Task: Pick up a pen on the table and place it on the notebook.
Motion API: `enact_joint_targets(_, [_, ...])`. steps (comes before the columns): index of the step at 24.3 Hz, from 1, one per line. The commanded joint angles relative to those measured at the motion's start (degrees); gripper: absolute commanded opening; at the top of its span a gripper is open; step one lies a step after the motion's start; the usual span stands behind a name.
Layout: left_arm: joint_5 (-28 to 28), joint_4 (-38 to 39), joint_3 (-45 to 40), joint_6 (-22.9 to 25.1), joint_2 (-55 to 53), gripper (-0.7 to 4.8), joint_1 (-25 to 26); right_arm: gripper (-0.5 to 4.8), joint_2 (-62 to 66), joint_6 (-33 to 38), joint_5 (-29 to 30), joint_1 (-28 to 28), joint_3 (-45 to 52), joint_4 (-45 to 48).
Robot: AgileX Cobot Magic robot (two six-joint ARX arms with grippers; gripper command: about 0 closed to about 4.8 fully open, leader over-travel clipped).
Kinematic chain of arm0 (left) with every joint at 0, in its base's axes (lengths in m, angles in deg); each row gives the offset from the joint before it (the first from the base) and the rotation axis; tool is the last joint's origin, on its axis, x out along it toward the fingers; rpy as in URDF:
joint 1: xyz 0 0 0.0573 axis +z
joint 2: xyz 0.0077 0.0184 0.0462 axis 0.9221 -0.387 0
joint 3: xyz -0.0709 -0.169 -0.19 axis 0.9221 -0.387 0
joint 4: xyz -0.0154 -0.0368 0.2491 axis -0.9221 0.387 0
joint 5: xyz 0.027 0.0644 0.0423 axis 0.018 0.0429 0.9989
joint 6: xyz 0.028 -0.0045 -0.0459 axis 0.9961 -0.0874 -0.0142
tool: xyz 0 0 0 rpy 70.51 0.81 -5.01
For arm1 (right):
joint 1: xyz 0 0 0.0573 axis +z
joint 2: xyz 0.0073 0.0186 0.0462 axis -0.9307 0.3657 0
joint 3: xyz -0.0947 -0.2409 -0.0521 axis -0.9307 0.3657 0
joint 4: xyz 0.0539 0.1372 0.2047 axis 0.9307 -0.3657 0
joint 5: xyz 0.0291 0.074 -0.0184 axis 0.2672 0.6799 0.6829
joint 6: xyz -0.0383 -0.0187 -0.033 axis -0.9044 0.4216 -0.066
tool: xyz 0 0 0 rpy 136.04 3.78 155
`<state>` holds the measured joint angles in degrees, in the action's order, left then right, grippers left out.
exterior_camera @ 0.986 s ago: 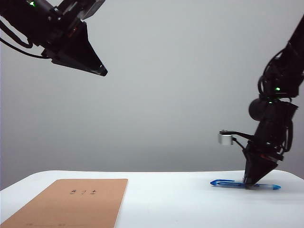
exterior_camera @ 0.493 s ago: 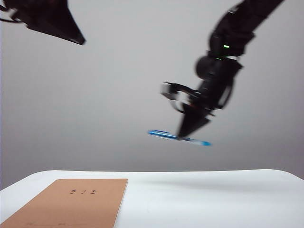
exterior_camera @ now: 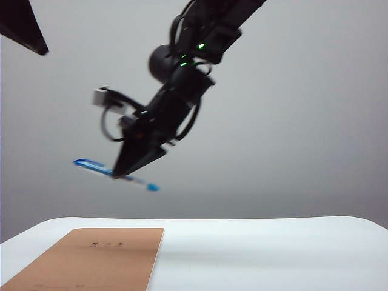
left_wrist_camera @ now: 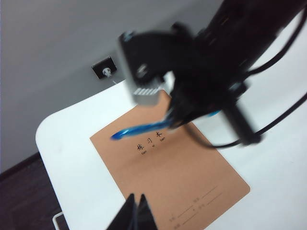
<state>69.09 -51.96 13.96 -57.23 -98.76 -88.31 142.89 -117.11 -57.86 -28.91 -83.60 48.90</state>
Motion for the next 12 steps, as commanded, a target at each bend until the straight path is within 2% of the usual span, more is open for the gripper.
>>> enact_joint_targets(1, [0.42, 1.73, 0.15, 0.28, 2.23, -0.05, -0.07, -0.01, 2.27, 3.98, -0.24, 1.18, -0.11, 6.12])
enact_joint_targets(5, [0.55, 5.64, 0.15, 1.79, 4.37, -0.05, 0.39, -0.01, 6.19, 8.57, -0.33, 1.33, -0.11, 7.39])
enact_joint_targets(12, [0.37, 8.24, 0.13, 1.79, 4.39, -0.05, 0.39, -0.01, 9.35, 8.81, -0.28, 2.05, -0.09, 8.66])
